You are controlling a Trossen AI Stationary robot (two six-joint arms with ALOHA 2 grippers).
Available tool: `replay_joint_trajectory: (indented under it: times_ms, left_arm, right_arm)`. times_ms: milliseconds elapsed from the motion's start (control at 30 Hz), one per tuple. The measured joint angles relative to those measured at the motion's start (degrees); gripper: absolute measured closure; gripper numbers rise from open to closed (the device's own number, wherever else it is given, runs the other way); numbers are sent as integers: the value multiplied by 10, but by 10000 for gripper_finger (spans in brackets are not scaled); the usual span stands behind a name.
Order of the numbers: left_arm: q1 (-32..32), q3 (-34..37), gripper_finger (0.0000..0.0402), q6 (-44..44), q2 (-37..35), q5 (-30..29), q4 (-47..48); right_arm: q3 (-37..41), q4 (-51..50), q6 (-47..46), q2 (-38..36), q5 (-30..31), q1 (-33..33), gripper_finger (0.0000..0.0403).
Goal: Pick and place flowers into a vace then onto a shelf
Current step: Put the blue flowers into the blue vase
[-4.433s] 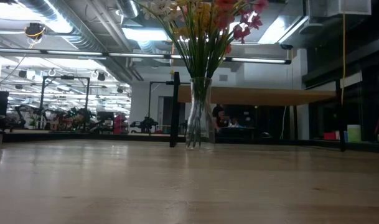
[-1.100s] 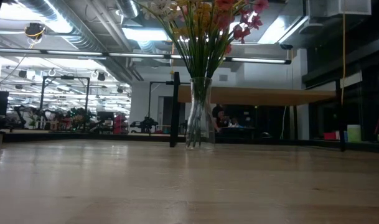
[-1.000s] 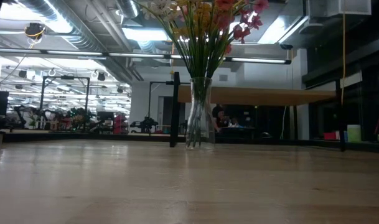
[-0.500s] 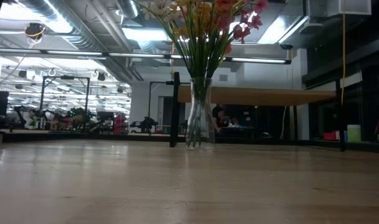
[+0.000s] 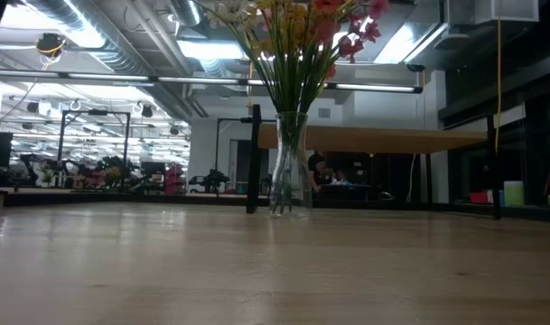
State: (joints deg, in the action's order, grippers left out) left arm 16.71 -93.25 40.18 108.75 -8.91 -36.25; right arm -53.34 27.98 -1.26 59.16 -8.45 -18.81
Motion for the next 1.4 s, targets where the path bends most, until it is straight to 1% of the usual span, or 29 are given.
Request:
replay_joint_trajectory:
  times_ms: [167,233,433,533,633,733,900,1033,1133,1233,1400]
  left_arm:
    - [-2,0,375,-4,0,-2,0]
    - [-2,0,392,-4,0,-3,-1]
    - [10,0,396,-4,-3,-10,3]
    - [19,0,397,-4,-3,-40,4]
    - [28,0,397,12,-3,-76,4]
    - [36,0,397,21,-3,-99,6]
    - [43,0,398,6,-10,-140,25]
    - [33,0,398,-44,-29,-142,42]
    - [29,0,398,-56,-45,-140,51]
    - [29,0,398,-66,-50,-139,51]
    - [26,0,398,-66,-50,-138,38]
  right_arm:
    - [0,-1,-15,-5,0,3,403]
    - [0,-3,-17,-10,-2,3,403]
    - [0,-19,-16,-26,-40,3,403]
    - [0,-42,-15,-37,-48,3,396]
    - [0,-65,-12,-53,-48,3,381]
    - [0,-83,8,-71,-49,3,364]
    - [0,-147,41,-103,-50,3,332]
    - [0,-222,78,-120,-48,3,306]
    - [0,-262,102,-128,-47,3,290]
    - [0,-297,110,-133,-30,3,281]
    - [0,-337,141,-117,41,3,279]
